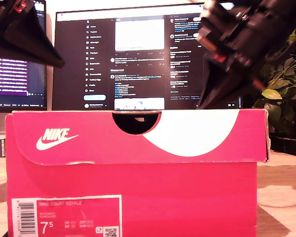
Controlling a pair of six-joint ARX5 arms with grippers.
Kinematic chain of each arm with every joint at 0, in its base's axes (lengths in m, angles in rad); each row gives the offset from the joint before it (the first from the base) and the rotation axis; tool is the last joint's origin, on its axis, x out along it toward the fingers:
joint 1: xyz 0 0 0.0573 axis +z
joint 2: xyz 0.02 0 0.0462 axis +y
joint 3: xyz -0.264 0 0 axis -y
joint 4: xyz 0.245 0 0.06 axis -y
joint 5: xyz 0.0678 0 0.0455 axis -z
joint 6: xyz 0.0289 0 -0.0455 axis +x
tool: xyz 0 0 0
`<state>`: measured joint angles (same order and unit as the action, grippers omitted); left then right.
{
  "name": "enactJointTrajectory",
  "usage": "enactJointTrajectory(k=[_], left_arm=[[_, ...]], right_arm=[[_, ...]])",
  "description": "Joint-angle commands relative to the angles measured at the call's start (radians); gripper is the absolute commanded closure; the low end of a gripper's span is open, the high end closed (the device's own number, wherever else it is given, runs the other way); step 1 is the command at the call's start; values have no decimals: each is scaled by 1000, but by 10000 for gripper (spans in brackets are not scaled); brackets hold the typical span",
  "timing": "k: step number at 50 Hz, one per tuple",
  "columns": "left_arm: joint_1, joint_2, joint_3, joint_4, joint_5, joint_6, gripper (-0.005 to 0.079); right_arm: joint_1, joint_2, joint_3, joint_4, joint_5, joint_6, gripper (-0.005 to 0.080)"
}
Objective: Close the red shoebox by pushing the lid with your left arm and holding the box in place with your right arm
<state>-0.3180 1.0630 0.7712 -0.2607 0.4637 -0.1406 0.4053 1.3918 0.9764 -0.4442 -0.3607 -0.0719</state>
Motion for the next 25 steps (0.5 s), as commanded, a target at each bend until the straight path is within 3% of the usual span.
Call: enactJointTrajectory(k=[1, 13, 25], left_arm=[[2, 8, -2, 26, -27, 36, 761], [61, 8, -2, 123, -63, 171, 761], [224, 5, -2, 187, 11, 179, 761]], right_arm=[[-15, -71, -13, 36, 32, 10, 764], [-92, -154, -13, 135, 190, 16, 764], [-179, -193, -13, 268, 213, -34, 765]])
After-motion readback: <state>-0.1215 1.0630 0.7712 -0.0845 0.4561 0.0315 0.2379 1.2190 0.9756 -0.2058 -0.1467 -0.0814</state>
